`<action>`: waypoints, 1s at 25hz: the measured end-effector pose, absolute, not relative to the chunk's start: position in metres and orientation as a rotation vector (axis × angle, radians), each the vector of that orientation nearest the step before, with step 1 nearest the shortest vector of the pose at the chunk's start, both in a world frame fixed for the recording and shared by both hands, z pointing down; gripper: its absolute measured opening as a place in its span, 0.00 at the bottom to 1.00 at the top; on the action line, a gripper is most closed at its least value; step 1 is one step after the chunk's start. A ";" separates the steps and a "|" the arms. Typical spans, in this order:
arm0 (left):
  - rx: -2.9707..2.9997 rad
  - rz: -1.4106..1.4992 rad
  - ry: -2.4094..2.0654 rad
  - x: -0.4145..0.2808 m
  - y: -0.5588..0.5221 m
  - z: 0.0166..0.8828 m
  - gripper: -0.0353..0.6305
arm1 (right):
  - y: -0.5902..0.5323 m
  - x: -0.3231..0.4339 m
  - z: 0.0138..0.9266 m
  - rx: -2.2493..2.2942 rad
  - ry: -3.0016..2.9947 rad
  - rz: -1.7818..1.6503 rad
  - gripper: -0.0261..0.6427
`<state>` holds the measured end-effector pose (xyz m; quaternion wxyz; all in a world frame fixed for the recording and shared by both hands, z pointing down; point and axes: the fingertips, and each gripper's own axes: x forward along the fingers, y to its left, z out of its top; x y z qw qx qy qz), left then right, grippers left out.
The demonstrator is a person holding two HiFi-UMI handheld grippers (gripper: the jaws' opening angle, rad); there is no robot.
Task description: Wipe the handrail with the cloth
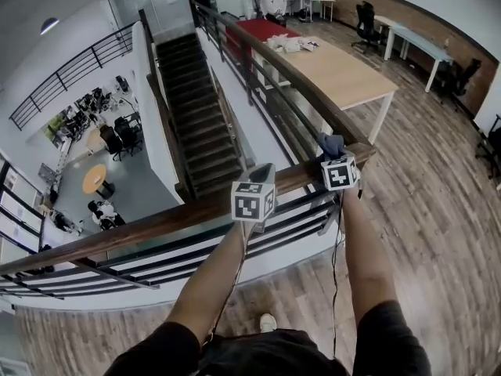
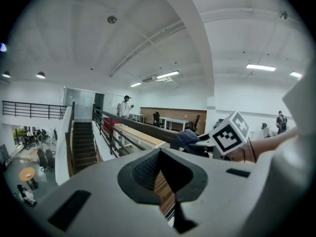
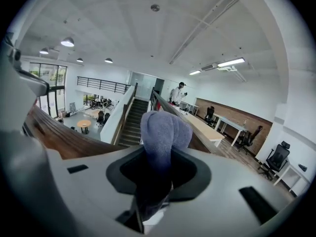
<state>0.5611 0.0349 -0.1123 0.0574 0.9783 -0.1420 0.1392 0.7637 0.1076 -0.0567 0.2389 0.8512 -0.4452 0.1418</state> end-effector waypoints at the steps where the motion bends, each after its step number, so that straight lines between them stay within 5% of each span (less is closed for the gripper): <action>1: 2.966 0.424 -0.406 0.570 0.038 -0.112 0.05 | 0.112 0.775 -0.056 2.337 -1.194 0.392 0.20; 15: 2.983 0.369 -0.302 0.573 0.051 -0.118 0.05 | 0.150 0.824 -0.076 2.319 -0.934 0.271 0.19; 25: 2.865 0.053 -0.586 0.386 -0.002 -0.134 0.05 | 0.081 0.562 -0.140 2.529 -1.435 -0.083 0.20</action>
